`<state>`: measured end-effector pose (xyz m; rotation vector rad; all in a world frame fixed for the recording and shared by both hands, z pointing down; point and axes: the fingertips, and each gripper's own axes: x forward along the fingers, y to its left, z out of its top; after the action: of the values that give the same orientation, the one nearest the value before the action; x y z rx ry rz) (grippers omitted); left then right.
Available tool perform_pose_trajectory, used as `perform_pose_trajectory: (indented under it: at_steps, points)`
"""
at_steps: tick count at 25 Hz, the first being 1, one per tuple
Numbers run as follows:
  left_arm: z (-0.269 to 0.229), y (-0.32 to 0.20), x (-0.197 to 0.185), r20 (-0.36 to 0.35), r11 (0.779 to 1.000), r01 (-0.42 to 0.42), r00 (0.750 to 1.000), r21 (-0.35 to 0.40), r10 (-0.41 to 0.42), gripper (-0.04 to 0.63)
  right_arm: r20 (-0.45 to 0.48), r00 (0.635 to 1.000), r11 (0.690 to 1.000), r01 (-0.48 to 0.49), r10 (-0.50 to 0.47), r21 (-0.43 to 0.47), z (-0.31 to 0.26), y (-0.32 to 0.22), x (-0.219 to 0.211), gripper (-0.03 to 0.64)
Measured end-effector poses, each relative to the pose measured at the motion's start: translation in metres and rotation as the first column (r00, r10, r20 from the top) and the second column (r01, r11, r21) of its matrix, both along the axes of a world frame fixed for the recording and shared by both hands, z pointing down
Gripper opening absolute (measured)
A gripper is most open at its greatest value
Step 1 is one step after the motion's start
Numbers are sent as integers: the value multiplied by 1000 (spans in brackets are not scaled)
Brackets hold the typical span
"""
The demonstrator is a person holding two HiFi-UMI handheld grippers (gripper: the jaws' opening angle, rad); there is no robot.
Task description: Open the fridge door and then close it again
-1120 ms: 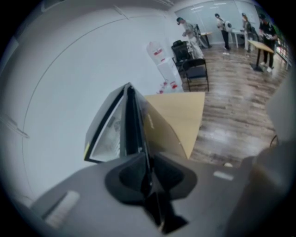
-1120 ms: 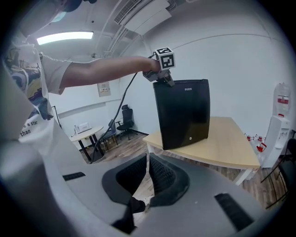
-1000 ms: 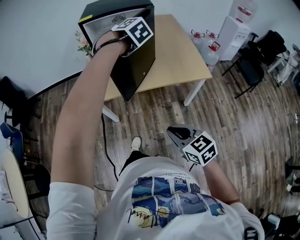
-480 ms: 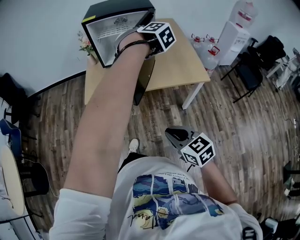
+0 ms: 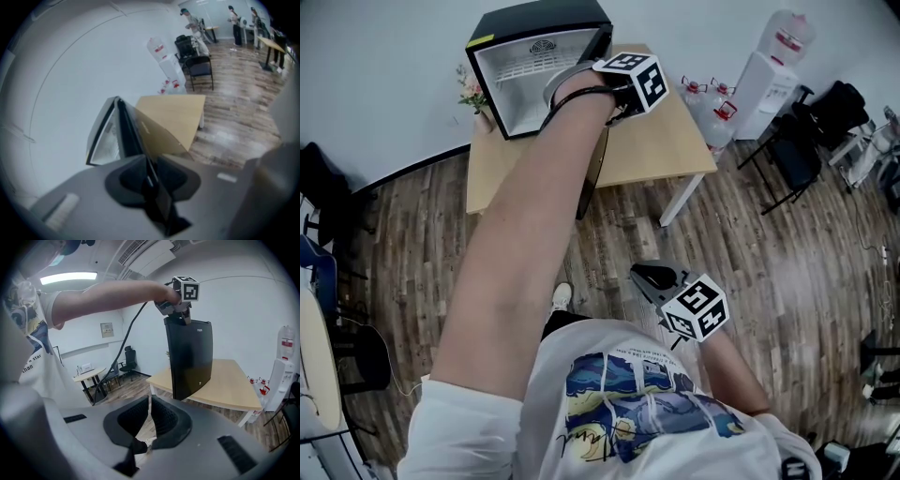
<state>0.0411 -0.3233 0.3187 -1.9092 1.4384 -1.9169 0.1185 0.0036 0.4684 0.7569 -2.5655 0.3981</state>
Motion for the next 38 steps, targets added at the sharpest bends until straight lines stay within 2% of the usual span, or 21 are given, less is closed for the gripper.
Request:
perform_pose_trajectory:
  at_steps: [4, 8, 16, 26, 38]
  points:
    - [-2, 4, 16, -14, 1000, -30, 999, -8, 30, 87, -3, 1000, 1000, 10, -10, 3, -2, -2, -3, 26]
    - [-4, 8, 37, -77, 997, -72, 995, -15, 70, 87, -5, 1000, 1000, 10, -10, 1, -1, -3, -4, 26]
    - [-6, 10, 61, -143, 990, -142, 980, -13, 139, 94, -13, 1000, 1000, -18, 18, -13, 4, -4, 8, 26]
    - [-7, 8, 84, -156, 984, -177, 973, -19, 172, 103, -12, 1000, 1000, -17, 17, -19, 5, -7, 6, 26]
    - [-9, 8, 92, -167, 986, -164, 973, -17, 159, 107, -20, 1000, 999, -21, 20, -25, 6, -4, 4, 26]
